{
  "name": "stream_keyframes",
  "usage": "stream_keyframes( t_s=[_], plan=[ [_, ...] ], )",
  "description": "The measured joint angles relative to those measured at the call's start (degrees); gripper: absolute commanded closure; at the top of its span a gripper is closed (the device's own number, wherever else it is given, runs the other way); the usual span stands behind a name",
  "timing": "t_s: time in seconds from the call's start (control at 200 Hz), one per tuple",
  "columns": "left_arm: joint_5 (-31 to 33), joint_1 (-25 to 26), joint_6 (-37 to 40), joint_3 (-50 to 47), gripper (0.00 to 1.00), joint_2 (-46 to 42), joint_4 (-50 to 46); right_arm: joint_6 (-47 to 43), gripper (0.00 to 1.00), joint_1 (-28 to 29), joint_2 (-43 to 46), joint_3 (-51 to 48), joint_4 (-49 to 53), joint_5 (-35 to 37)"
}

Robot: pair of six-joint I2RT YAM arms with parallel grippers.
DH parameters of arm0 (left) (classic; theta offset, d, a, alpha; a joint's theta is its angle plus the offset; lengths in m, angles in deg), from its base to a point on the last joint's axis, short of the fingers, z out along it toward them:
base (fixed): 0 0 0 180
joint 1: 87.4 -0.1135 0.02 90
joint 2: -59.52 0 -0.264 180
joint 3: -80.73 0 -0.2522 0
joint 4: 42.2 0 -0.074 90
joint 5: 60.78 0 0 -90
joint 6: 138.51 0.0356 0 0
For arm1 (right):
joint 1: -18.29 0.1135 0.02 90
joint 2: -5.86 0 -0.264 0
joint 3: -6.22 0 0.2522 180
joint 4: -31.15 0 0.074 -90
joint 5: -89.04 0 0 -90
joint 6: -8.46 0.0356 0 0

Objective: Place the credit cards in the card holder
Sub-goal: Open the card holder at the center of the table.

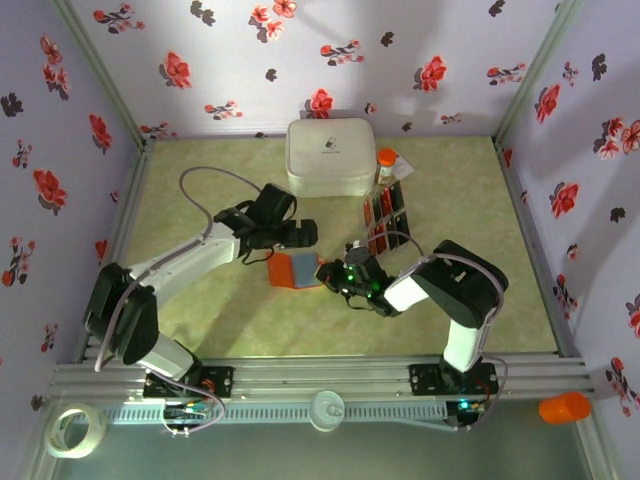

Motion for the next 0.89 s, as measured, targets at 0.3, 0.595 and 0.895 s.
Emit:
stream_keyframes(
  t_s=[0.3, 0.595, 0.895],
  plan=[
    [-6.34, 4.17, -14.64, -13.38, 0.00, -2.64, 17.18, 1.09, 1.00, 0.00, -0.74, -0.96, -2.84, 0.04],
    [-5.07, 4.20, -19.63, -24.90, 0.00, -4.87, 24.94, 2.14, 1.00, 1.62, -1.05, -1.51, -4.44, 1.31],
    [-3.74, 0.79, -15.02, -27.56, 0.00, -5.11, 27.02, 3.43, 1.00, 3.17, -1.07, -2.21, -5.60, 2.54]
  ],
)
